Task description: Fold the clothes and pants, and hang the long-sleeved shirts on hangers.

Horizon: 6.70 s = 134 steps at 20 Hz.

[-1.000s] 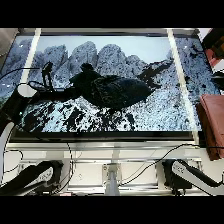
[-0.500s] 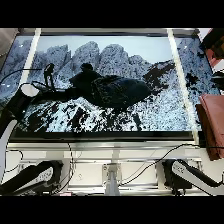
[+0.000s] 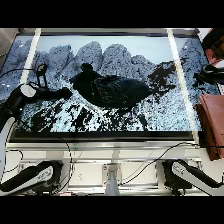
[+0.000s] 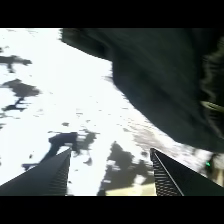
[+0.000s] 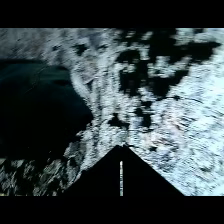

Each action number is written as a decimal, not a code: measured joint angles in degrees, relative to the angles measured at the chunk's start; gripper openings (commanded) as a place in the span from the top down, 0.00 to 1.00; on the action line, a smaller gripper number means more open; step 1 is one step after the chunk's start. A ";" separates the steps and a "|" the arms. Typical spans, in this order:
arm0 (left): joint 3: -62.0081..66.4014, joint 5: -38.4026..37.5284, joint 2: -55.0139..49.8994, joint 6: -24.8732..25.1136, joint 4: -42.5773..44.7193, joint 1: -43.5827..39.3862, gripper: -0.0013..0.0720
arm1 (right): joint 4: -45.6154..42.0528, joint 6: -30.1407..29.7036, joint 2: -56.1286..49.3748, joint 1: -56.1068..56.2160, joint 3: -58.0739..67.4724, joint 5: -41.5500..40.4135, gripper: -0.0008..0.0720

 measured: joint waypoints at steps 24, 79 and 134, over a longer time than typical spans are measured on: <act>0.00 1.01 0.02 0.00 1.95 4.02 0.25 | -14.88 -38.64 -24.76 54.66 -6.93 -35.80 0.06; 0.02 3.65 -2.45 -0.04 -8.66 1.05 0.25 | -20.85 9.33 6.86 9.70 -13.60 -27.87 0.92; 19.78 16.35 2.99 -0.02 2.71 9.33 0.94 | -11.02 16.96 4.04 1.27 -14.60 -34.01 0.92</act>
